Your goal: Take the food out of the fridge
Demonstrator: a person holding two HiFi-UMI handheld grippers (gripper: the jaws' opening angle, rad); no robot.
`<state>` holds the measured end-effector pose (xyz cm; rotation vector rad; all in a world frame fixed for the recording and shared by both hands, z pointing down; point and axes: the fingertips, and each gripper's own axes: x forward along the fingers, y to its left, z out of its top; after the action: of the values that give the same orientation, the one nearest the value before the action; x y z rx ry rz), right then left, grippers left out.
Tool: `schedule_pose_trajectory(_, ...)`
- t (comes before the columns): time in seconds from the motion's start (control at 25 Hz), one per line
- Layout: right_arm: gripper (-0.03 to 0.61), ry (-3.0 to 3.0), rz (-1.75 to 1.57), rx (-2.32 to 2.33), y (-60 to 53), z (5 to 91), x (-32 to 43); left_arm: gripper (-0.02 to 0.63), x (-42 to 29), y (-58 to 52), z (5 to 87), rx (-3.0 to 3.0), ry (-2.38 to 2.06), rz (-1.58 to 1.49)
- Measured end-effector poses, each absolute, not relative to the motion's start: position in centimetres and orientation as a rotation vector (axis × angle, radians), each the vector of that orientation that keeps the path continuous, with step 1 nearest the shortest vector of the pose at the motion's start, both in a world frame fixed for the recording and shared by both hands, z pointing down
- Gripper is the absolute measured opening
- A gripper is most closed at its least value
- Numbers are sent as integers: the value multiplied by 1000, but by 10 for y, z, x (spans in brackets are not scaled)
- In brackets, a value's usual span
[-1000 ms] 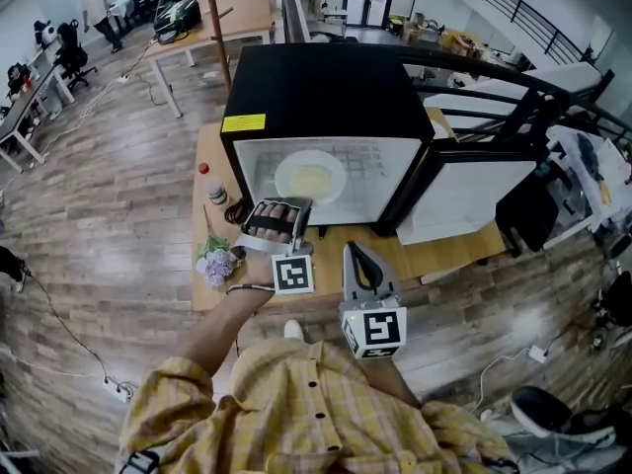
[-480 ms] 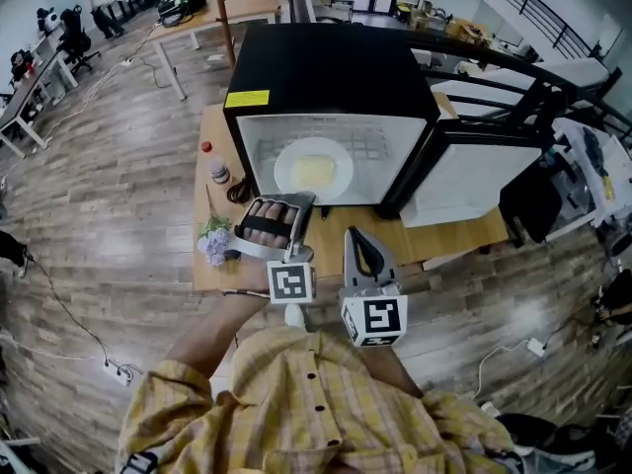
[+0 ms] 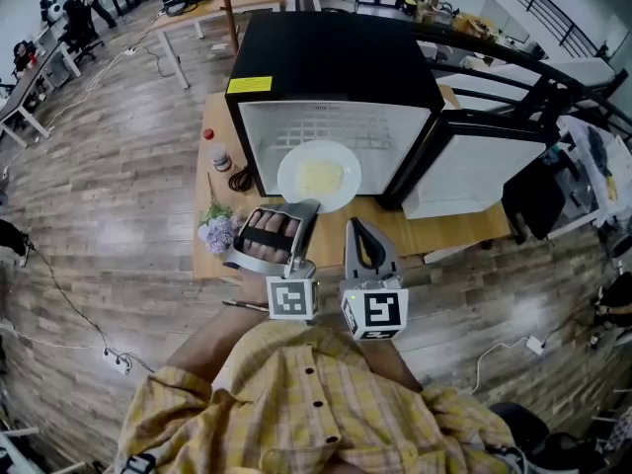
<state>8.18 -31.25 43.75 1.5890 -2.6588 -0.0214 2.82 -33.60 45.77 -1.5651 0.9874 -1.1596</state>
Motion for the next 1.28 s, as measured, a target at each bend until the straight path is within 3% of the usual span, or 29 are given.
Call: schedule_pose_trajectory(1.28, 8, -2645, -22, 1603, -307, 443, 87, 18, 27, -303, 463, -1545, 940, -1168)
